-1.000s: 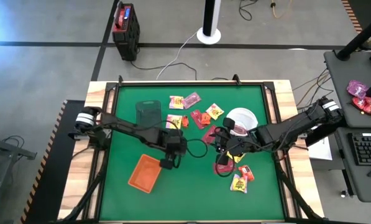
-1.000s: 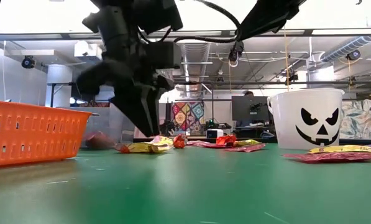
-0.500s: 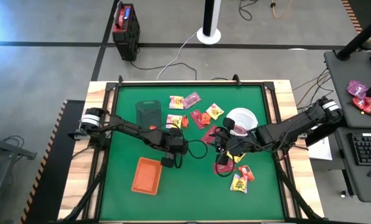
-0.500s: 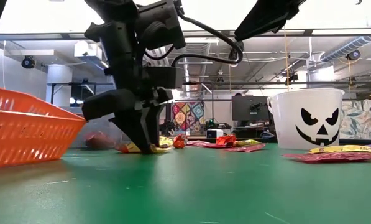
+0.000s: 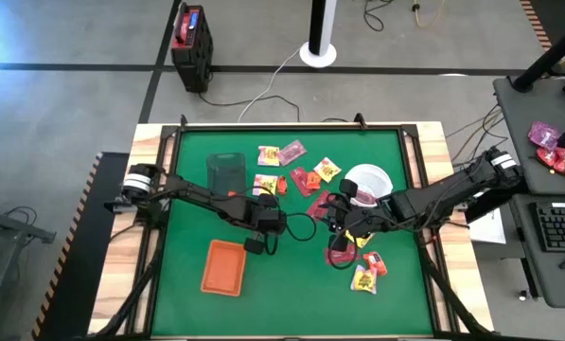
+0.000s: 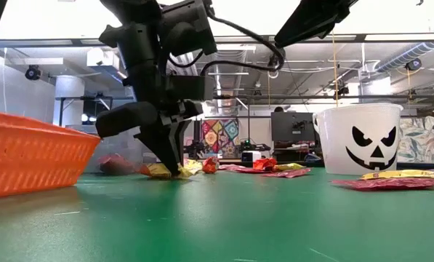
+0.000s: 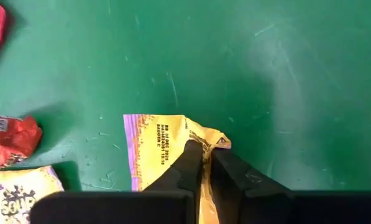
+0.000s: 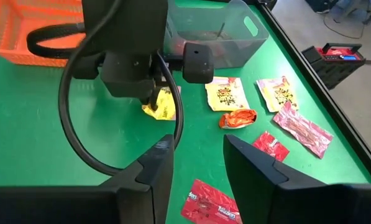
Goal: Sort candy by brand, put in halloween buckets
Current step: Put the yellow candy into the orange bin
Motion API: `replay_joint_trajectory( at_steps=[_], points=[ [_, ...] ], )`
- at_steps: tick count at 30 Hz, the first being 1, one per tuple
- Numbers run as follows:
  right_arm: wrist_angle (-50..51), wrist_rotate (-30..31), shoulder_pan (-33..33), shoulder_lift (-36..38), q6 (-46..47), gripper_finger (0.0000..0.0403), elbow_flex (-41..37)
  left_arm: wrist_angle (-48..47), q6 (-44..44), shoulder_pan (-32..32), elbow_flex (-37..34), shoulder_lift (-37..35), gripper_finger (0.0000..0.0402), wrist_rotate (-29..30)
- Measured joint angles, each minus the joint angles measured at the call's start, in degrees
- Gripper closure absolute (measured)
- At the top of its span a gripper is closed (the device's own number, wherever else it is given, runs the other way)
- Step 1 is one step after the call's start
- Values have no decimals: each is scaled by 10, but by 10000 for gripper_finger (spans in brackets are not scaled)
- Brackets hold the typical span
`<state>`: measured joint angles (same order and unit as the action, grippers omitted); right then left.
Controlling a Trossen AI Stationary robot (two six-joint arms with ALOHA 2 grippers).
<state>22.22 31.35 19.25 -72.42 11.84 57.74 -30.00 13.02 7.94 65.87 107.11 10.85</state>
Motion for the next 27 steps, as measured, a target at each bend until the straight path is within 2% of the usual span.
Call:
replay_joint_trajectory(
  at_steps=[11, 16, 20, 23, 25, 27],
  points=[
    [0, 0, 0, 0, 2, 270, 0, -3, 0, 6, 1, -55, 401, -14],
    [0, 1, 0, 0, 2, 273, 0, -54, -19, 34, 6, -132, 402, -31],
    [-2, 1, 0, 0, 2, 270, 0, -128, -90, 85, 26, -214, 401, -60],
    [-3, 1, -1, 0, 4, 268, 0, -203, -192, 126, 33, -262, 401, -91],
    [-3, 1, -1, 0, 12, 269, 0, -242, -254, 149, 20, -279, 401, -112],
    [-3, 1, -1, 0, 22, 271, 0, -240, -291, 174, -6, -288, 401, -118]
  ],
)
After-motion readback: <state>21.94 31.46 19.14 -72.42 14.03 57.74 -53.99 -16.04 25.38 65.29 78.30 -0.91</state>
